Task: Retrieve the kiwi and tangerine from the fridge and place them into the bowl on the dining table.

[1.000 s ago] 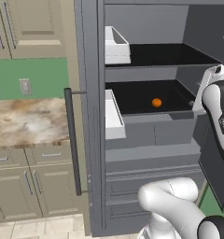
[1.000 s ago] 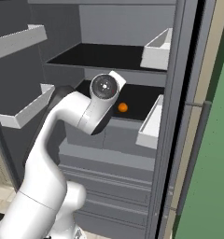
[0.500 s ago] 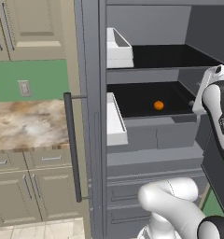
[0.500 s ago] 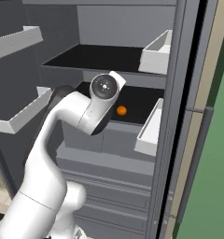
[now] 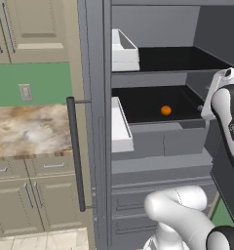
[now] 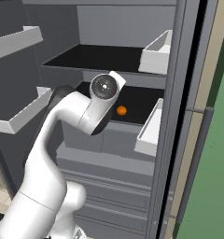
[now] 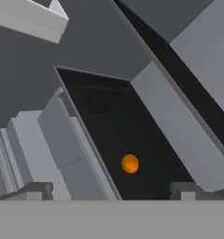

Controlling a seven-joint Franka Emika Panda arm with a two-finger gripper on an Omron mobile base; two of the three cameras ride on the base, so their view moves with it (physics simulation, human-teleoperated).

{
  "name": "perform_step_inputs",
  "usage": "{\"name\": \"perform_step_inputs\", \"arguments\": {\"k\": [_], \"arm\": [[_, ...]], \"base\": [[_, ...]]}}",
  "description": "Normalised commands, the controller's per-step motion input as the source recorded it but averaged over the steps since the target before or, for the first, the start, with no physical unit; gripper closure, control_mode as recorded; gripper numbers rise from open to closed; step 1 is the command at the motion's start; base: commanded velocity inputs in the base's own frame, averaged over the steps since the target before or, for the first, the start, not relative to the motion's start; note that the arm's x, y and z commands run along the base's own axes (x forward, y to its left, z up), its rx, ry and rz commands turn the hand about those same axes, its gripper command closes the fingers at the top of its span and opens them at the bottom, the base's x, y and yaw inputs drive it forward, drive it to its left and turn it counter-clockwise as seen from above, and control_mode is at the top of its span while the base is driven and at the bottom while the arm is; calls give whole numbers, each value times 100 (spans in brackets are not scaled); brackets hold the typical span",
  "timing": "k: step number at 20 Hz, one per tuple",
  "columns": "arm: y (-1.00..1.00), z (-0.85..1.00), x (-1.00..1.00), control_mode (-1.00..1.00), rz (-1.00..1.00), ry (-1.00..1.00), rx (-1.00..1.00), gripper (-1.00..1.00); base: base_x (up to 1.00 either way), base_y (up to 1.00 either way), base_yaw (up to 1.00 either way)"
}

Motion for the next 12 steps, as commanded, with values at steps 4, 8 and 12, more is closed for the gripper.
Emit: {"name": "perform_step_inputs", "arguments": {"k": [4,8,12], "arm": [[0,-4,0,-100,0,0,0,-100],[7,-23,-1,-100,-7,-4,-1,-100],[15,-41,-18,-100,-19,0,0,-100]], "base": [[0,0,0],[0,0,0],[0,0,0]]}}
